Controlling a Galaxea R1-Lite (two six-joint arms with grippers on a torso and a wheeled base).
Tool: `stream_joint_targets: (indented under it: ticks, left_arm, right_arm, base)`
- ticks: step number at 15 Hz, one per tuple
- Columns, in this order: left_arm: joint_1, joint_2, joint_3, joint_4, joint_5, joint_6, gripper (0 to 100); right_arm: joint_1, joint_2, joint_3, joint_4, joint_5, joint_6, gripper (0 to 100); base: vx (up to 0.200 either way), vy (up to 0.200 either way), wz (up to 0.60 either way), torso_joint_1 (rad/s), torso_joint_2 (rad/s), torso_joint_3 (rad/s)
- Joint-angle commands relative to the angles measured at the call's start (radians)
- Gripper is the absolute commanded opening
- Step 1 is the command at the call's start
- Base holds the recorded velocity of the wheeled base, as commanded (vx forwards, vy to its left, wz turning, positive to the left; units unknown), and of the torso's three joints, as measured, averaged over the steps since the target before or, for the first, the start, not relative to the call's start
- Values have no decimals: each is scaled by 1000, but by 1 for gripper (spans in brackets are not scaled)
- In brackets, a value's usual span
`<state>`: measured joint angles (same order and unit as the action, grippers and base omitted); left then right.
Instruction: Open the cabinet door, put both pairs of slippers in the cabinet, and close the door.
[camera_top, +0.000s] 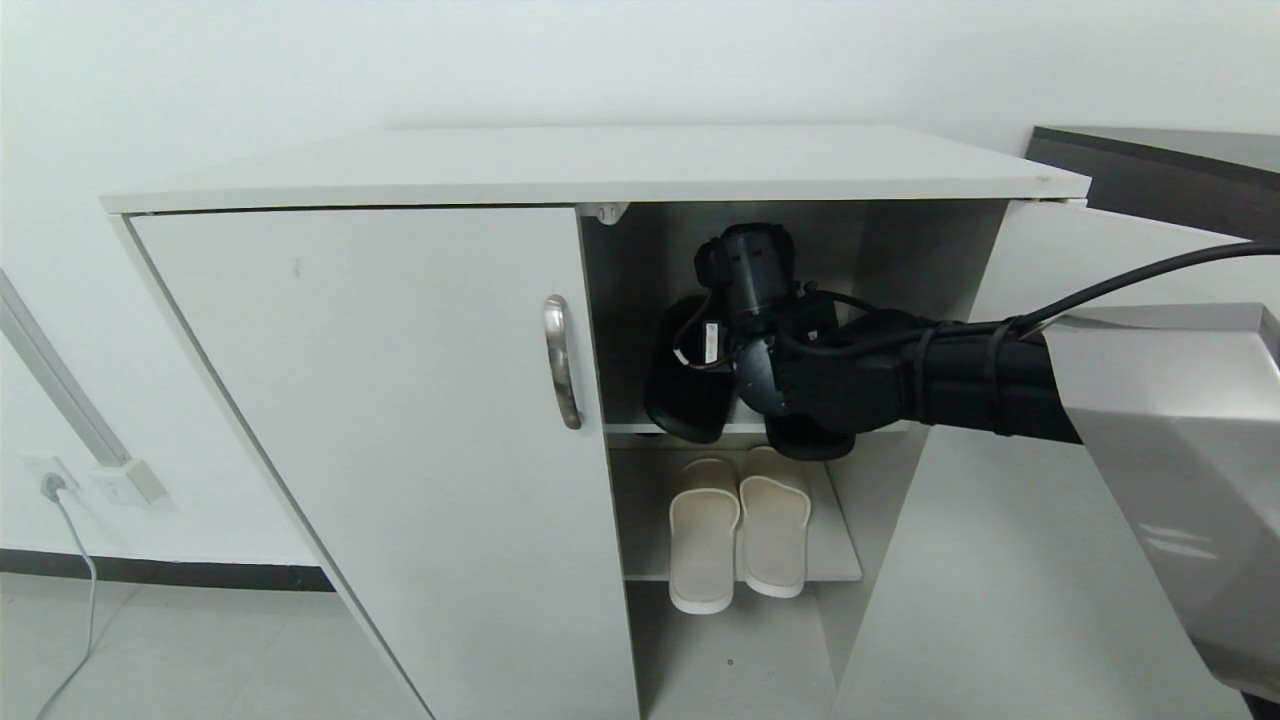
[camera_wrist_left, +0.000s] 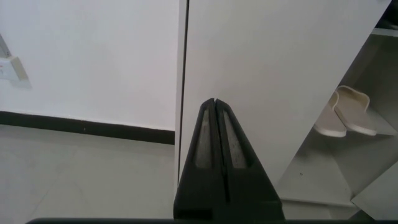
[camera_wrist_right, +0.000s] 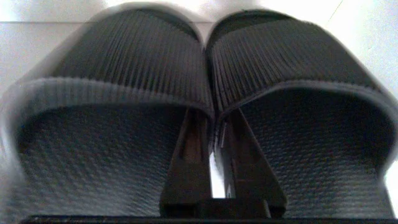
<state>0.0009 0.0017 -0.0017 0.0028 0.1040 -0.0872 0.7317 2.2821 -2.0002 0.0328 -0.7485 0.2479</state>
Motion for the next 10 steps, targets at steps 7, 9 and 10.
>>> stream_joint_targets:
  ticks: [7,9,10]
  left_arm:
    - [1,0,0,0,0,0,0]
    - [1,0,0,0,0,0,0]
    - [1,0,0,-1,0,0,0]
  right_arm:
    - [-3,-12,0,3,0,-29,0]
    - [-6,-7,0,3,-2,-52,0]
    - [-8,-6,0,3,-2,-53,0]
  base:
    - [0,0,0,0,0,0]
    - [0,0,0,0,0,0]
    - [0,0,0,0,0,0]
